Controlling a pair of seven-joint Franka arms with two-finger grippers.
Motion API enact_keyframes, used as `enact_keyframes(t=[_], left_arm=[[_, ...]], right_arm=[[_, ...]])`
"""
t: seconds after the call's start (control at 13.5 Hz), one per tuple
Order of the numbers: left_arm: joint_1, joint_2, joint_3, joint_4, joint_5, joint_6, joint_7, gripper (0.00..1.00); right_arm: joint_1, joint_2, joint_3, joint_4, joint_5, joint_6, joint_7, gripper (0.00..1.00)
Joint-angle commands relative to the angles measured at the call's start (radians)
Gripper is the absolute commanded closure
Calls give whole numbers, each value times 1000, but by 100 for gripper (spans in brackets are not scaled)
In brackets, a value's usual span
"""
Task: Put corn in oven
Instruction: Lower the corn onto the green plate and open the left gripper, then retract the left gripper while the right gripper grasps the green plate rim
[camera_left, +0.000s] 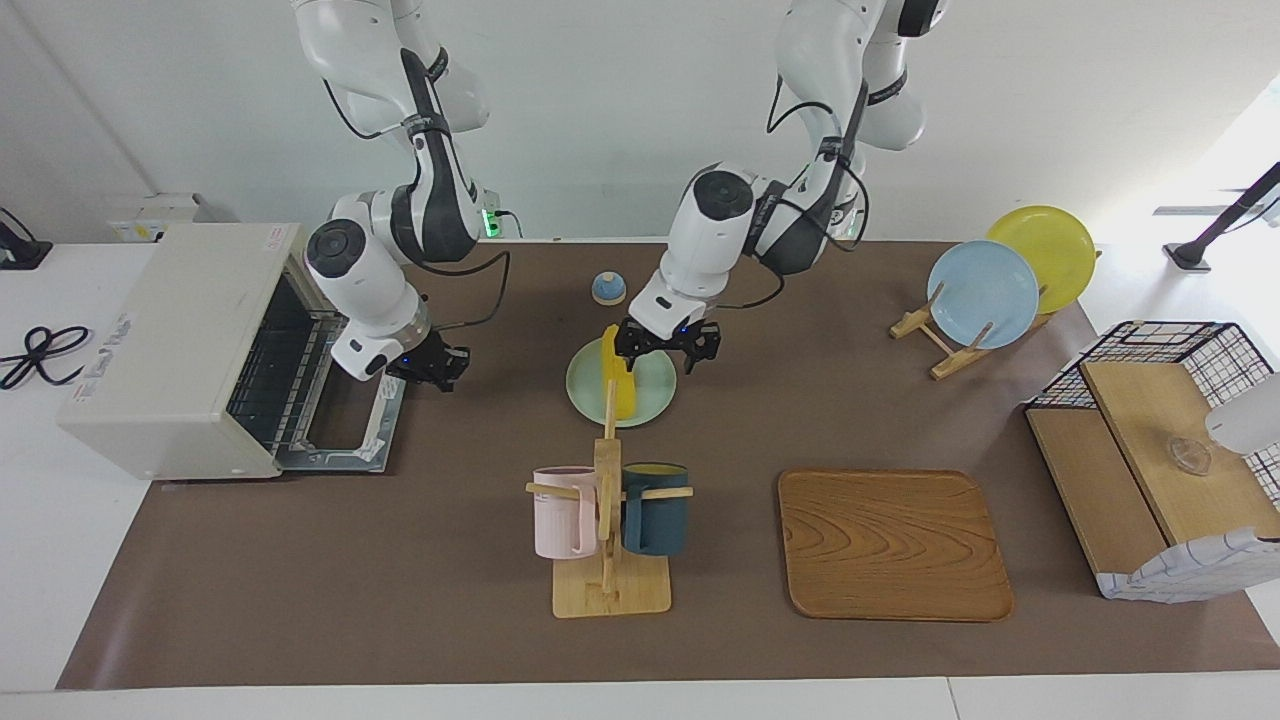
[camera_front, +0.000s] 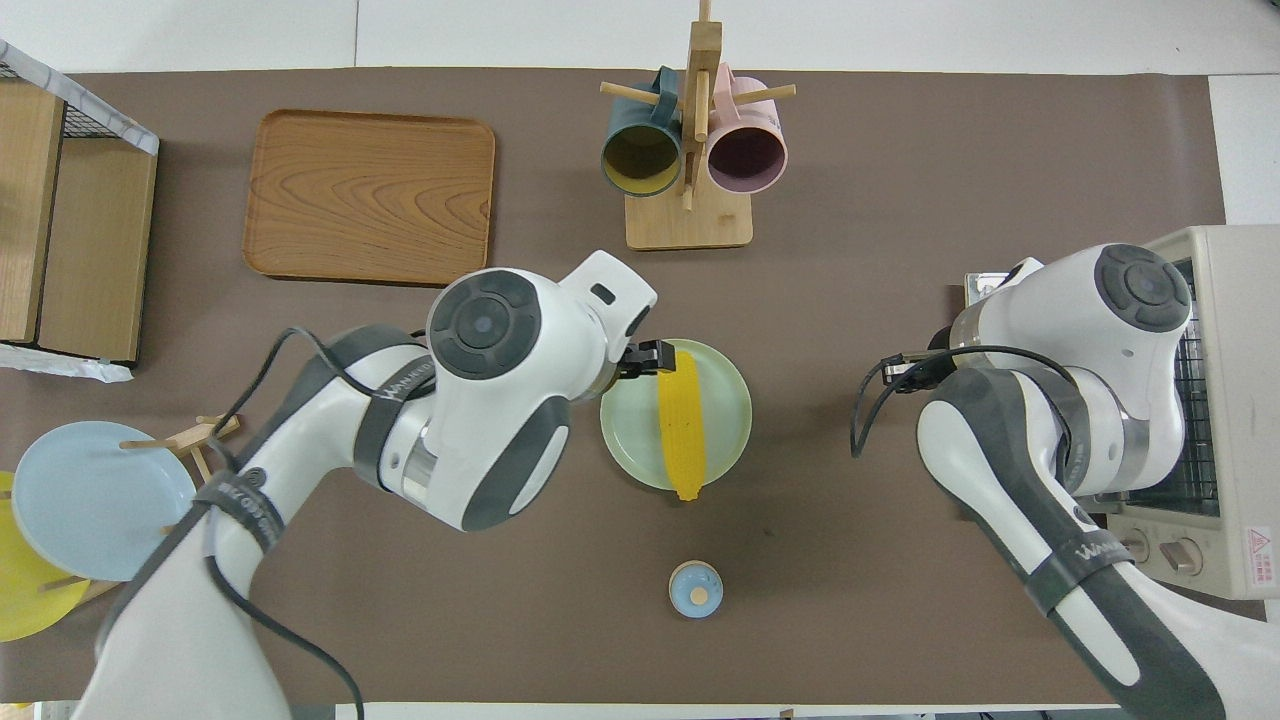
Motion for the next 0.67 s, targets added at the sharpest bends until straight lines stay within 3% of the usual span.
enact_keyframes(t=[0.0,0.22,0.37,0.52,0.59], left_arm=[[110,-76,1,71,7,-165,29,0],[289,-133,6,155,62,-305,137,0],[389,-171,7,157,82,-351,252,0],[449,-197,7,157,134,-385,335,0],[471,-208,7,156,142,-413,367,0]], right_arm=[[116,-21,-3,33,19,-28,143,92],[292,-2,-1,103,2,10,321,69],[406,45,-3,189,-27,0,420,66],[507,172,-1,346,-133,-48,599,66],[573,277,-1,460,-189,-82,693,66]])
